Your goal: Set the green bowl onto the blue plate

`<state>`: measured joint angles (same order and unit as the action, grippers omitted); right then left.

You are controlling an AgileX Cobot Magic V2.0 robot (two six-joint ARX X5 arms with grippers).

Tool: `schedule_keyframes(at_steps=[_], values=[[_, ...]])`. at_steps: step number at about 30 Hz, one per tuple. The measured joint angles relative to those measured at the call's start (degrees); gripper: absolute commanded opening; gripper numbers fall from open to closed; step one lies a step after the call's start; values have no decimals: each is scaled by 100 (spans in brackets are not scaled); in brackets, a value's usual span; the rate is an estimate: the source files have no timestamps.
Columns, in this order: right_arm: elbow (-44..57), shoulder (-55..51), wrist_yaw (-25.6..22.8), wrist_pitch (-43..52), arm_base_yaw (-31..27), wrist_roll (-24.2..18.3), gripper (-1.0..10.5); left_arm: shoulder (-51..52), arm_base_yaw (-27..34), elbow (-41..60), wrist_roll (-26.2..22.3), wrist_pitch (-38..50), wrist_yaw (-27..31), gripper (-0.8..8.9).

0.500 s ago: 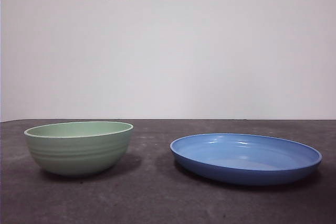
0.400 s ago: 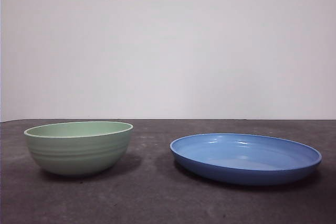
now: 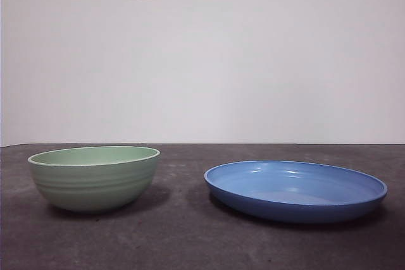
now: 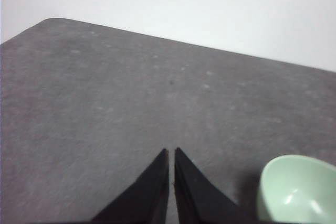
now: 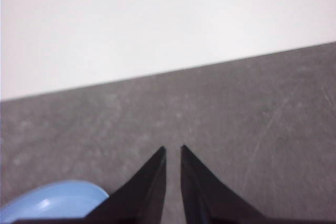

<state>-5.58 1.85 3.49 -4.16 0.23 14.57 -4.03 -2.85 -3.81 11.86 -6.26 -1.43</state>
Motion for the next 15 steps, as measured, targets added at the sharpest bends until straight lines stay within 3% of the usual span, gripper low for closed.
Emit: schedule_keyframes(at_steps=[11,15], values=[[-1388,1578,728,-479,4,804,11,-1390,-197,-1432,374,339,0,18],[-2245,2288,1043,-898,4,844,11,-2227,-197,-2391,369,-199,-55,18]])
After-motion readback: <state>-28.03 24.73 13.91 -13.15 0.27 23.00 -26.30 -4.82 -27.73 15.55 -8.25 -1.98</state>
